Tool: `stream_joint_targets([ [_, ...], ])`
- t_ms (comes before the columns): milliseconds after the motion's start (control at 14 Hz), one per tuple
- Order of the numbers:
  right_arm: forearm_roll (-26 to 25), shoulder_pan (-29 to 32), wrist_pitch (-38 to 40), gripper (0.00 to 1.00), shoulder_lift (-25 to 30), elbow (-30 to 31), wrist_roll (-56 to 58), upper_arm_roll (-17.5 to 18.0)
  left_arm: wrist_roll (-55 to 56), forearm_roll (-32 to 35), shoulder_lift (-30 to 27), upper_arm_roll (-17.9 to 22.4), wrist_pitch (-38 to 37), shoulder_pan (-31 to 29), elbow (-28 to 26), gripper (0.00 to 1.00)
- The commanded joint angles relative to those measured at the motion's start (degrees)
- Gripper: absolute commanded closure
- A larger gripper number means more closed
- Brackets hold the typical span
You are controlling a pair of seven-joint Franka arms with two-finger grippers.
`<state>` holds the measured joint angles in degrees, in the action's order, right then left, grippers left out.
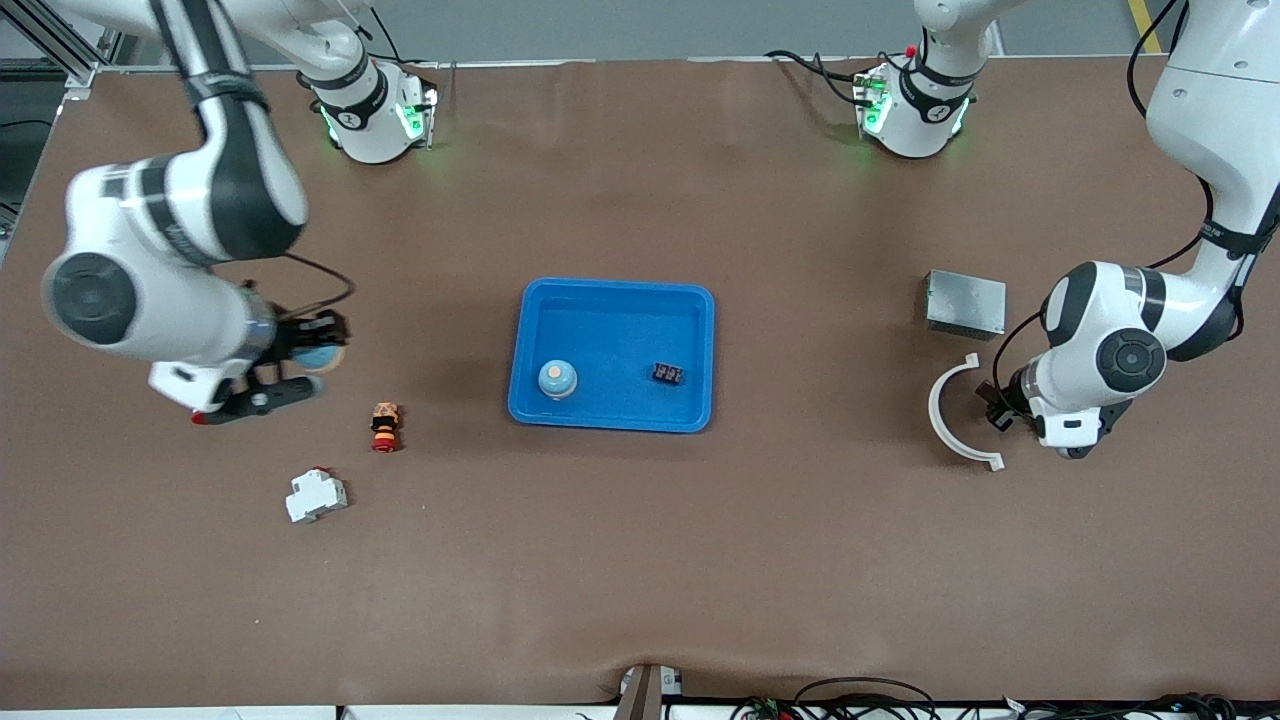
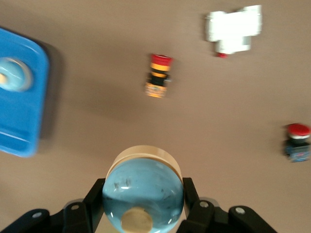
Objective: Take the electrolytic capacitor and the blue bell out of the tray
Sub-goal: 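Release the capacitor by the arc while the right gripper sets the bell down, then reach the left gripper back into the tray while the right gripper follows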
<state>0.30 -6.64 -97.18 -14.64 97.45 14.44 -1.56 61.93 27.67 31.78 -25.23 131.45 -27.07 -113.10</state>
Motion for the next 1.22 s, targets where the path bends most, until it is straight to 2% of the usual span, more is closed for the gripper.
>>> stream_joint_targets([
  [0,-1.6,6.2,-4.9,0.84,1.5,4.6,9.5,1.3,-0.2,1.2,-0.9,-0.5,-0.8,-0.1,-0.1,0.0],
  [215,-2.2,11.5,-17.5,0.84,1.1,12.0,18.7,1.3,0.1,1.0,-3.1,-1.6,-2.9,0.3,1.5,0.0],
  [358,-2.1,13.1,-23.6,0.84,0.4,16.0,22.2,1.3,0.7,0.4,-3.4,-6.3,-8.5,0.2,5.3,0.0],
  [502,-2.1,13.1,-24.5,0.84,-1.3,16.6,22.2,1.3,1.4,0.0,-3.3,-11.0,-12.9,0.3,8.6,0.0],
  [645,-2.2,13.1,-25.9,0.82,-3.9,16.7,22.3,1.3,3.4,-0.3,-2.8,-15.6,-13.3,0.5,9.2,0.0],
  [717,-2.2,13.1,-26.1,0.82,-5.2,16.7,22.3,1.3,4.6,-0.3,-2.3,-17.4,-12.9,1.7,9.5,0.0],
  [932,-2.2,13.0,-26.9,0.83,-7.1,17.4,22.2,1.3,13.2,-0.5,-0.1,-17.7,-12.7,10.4,12.9,0.0],
  [1147,-2.1,12.7,-31.7,0.84,-7.0,21.6,21.7,1.4,24.1,-0.7,3.2,-17.7,-12.7,17.9,16.8,0.0],
])
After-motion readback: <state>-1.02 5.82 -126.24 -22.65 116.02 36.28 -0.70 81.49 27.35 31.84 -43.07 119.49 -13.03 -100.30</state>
